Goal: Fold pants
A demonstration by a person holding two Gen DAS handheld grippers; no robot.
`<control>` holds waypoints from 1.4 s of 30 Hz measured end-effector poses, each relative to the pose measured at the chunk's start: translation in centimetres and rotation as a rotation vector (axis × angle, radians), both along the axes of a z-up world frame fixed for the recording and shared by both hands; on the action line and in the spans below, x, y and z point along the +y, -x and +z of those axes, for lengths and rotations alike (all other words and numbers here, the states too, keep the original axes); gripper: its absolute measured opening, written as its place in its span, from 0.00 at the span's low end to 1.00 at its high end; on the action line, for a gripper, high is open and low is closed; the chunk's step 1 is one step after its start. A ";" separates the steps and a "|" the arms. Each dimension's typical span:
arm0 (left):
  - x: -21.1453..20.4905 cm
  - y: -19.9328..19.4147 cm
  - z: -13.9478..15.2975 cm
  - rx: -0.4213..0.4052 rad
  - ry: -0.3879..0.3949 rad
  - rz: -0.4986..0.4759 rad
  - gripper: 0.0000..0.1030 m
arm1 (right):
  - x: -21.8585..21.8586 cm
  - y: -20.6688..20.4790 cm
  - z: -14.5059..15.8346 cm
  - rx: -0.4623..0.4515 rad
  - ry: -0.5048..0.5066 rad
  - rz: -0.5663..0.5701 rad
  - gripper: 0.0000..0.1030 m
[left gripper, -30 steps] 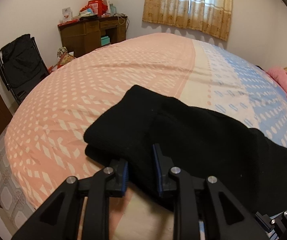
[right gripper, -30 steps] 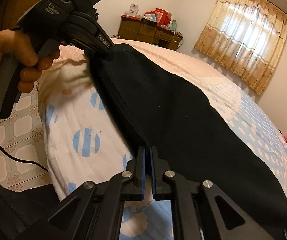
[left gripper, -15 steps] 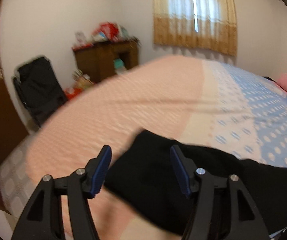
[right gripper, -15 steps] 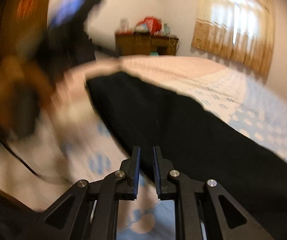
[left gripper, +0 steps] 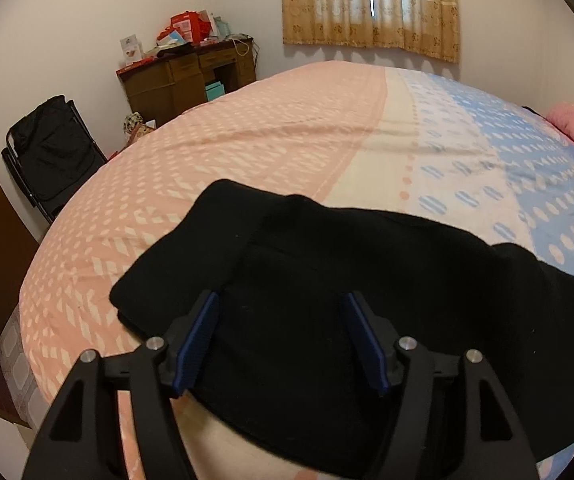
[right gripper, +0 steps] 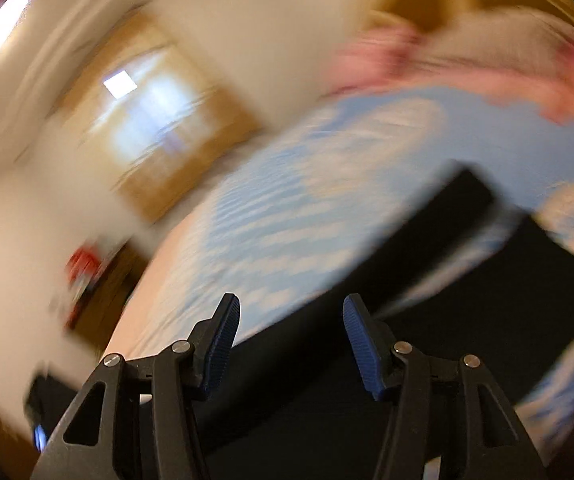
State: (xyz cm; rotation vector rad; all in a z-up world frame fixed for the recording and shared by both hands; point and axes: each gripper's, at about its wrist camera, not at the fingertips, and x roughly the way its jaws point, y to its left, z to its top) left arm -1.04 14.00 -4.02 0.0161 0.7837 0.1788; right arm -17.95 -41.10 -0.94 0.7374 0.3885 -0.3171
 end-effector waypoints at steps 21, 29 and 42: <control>-25.5 9.4 2.3 0.031 -0.070 -0.873 0.67 | -13.6 -1.2 -3.9 0.149 -0.003 -0.142 0.53; -29.3 9.6 0.5 0.044 -0.243 -1.023 0.68 | -14.2 -3.0 -4.8 0.180 -0.022 0.018 0.06; -27.7 6.1 1.7 0.156 -0.028 -0.968 0.20 | -12.7 -1.8 0.0 0.065 0.027 0.055 0.04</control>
